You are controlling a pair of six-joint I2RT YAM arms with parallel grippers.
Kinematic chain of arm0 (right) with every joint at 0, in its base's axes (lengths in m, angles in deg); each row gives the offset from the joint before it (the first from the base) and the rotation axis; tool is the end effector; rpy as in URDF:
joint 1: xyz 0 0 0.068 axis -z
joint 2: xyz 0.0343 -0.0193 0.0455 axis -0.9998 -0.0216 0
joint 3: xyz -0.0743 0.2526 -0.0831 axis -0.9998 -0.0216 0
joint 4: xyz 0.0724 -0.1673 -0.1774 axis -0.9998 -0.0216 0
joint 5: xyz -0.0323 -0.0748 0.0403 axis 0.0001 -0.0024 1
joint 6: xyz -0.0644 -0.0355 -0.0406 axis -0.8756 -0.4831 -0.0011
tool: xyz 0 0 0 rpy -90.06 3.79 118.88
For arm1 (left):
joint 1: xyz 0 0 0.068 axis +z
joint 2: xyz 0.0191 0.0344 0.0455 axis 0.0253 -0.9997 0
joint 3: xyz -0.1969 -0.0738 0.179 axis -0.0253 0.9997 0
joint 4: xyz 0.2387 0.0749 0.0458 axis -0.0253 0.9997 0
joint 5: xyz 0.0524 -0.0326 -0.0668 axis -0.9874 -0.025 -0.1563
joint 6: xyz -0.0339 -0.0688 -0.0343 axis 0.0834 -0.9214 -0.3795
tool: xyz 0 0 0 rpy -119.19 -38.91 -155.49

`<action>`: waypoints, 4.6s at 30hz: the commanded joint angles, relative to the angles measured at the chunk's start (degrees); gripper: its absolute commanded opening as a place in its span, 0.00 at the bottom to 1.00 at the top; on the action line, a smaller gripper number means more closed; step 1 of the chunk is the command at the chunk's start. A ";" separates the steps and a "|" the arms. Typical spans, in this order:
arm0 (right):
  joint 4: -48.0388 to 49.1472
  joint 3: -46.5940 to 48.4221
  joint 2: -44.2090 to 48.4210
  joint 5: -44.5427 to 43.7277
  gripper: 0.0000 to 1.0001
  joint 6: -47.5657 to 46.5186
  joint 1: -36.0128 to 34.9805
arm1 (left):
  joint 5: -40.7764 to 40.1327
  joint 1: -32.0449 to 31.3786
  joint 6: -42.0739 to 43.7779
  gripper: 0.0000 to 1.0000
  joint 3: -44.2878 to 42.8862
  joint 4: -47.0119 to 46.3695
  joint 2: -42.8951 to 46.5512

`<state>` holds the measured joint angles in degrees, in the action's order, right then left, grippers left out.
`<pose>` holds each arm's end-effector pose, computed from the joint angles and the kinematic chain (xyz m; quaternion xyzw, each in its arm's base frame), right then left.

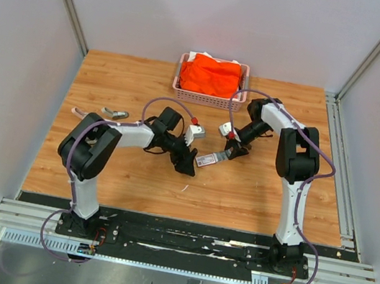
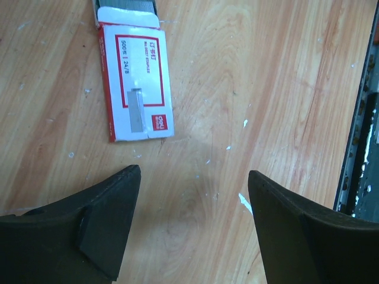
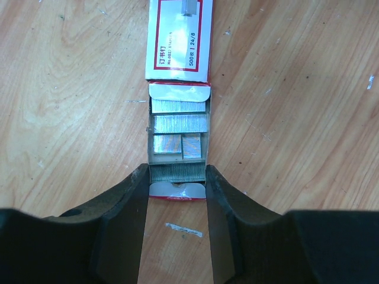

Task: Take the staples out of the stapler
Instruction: Close the staple box at the center of the board.

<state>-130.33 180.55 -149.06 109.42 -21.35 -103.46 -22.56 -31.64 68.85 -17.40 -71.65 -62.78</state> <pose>0.3854 0.1567 0.1298 -0.7848 0.4695 0.3266 0.2386 0.2874 -0.2271 0.1299 0.4543 0.7636 -0.3946 0.2342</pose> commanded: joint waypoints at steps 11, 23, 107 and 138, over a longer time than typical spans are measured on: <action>-3.09 0.42 -0.01 -1.36 0.38 -3.72 -0.95 | -0.40 -2.41 -3.06 0.79 -1.92 -0.67 -4.86; -3.42 0.75 0.21 -1.19 0.38 -4.54 -1.48 | -1.13 -2.67 -3.05 0.79 -2.79 -0.68 -6.36; 0.41 3.25 -1.19 -1.46 0.40 8.52 -4.22 | -5.17 -4.88 -3.29 0.80 -3.11 -0.19 -7.87; -3.74 5.83 -1.17 1.22 0.39 4.02 -1.92 | -5.45 -1.28 -4.58 0.92 -3.72 -0.15 -7.49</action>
<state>-130.35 184.31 -149.72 105.79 -17.26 -105.32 -23.70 -33.39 63.80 -21.81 -74.91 -66.91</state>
